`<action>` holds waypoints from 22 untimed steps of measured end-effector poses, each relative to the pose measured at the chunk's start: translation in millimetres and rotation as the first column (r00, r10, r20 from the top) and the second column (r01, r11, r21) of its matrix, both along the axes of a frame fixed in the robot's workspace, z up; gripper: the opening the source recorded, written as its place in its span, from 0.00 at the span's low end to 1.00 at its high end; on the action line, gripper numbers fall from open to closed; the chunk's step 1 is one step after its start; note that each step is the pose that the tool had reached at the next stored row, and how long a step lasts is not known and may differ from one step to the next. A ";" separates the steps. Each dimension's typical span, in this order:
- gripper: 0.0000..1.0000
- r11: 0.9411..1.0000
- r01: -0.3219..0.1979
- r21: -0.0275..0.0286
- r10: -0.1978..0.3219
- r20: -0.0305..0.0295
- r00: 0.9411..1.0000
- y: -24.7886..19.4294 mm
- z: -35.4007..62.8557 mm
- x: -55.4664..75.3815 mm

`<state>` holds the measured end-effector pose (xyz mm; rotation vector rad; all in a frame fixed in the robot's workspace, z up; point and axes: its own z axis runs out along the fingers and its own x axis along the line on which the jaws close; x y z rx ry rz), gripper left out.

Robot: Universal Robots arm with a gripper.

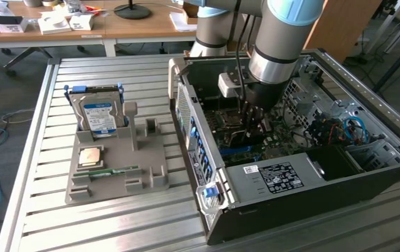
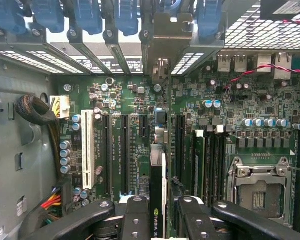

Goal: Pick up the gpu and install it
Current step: 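Insert the gpu into the slot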

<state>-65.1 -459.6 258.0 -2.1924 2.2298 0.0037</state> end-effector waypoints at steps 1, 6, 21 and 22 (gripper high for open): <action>0.27 1.000 0.000 0.000 0.000 0.000 1.000 0.0 0.0 0.0; 0.27 1.000 0.000 0.000 0.000 0.000 1.000 0.0 -2.2 -0.2; 0.27 1.000 0.000 0.000 0.000 0.000 1.000 0.0 -4.1 -0.2; 0.27 1.000 0.000 0.000 0.000 0.000 1.000 0.0 -4.0 -0.2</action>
